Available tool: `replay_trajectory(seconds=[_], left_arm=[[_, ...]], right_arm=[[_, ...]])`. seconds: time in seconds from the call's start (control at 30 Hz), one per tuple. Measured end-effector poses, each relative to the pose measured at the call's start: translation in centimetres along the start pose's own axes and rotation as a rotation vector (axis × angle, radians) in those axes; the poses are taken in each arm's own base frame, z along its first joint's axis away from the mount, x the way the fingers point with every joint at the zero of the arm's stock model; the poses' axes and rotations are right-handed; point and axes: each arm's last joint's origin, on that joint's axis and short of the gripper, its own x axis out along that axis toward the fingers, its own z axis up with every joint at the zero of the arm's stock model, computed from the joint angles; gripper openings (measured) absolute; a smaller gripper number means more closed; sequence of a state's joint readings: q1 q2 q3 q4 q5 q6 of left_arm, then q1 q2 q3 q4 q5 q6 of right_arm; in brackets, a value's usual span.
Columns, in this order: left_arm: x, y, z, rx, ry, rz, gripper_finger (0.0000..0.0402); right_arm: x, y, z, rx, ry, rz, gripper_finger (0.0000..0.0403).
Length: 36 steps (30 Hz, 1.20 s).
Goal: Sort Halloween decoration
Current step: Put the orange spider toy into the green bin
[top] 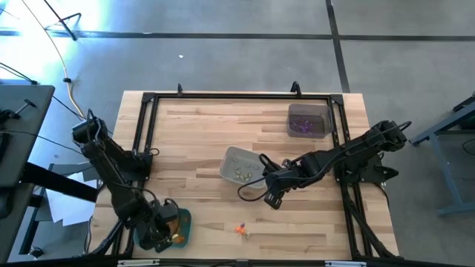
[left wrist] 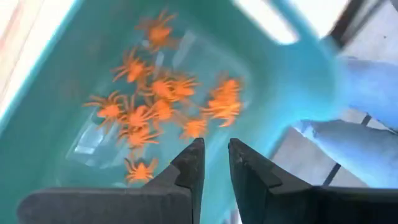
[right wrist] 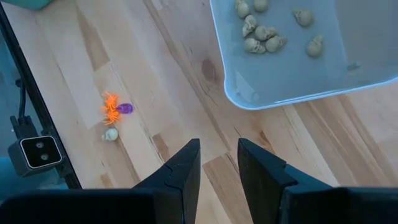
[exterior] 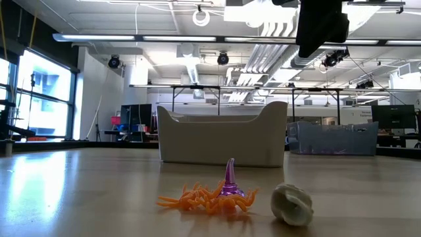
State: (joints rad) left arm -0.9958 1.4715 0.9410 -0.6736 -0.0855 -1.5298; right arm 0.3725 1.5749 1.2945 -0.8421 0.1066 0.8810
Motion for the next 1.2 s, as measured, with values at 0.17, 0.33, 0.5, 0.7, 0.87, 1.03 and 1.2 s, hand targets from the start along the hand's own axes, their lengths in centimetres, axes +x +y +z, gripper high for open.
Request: replay_trajectory(seconds=[0.17,0.33,0.5,0.7,0.87,1.03,1.2], left_arm=[[-4.1,-2.8,0.8,0.075,-0.025,-0.025,0.0050],[-8.2,-4.8,3.1,0.189,-0.182,-0.048,0.0039],[-8.9,-4.5,5.9,0.481,-0.240,0.049,0.0030],[-8.5,-4.4,9.9,0.825,-0.355,0.143,0.0026],[-7.4,-4.3,13.6,0.894,-0.387,0.164,0.0028],[-5.6,-5.0,15.9,0.911,-0.393,0.075,0.0028],[-2.7,-5.7,17.5,0.855,-0.405,0.053,0.0028]], right_arm=[[0.0,0.0,0.0,0.000,0.000,0.000,0.0100],[0.0,0.0,0.0,0.002,0.000,-0.001,0.0100],[0.0,0.0,0.0,0.008,0.000,-0.001,0.0100],[0.0,0.0,0.0,0.011,0.000,0.000,0.0100],[0.0,0.0,0.0,0.012,-0.001,0.001,0.0100],[0.0,0.0,0.0,0.009,-0.001,0.001,0.0100],[0.0,0.0,0.0,-0.001,-0.001,0.001,0.0100]])
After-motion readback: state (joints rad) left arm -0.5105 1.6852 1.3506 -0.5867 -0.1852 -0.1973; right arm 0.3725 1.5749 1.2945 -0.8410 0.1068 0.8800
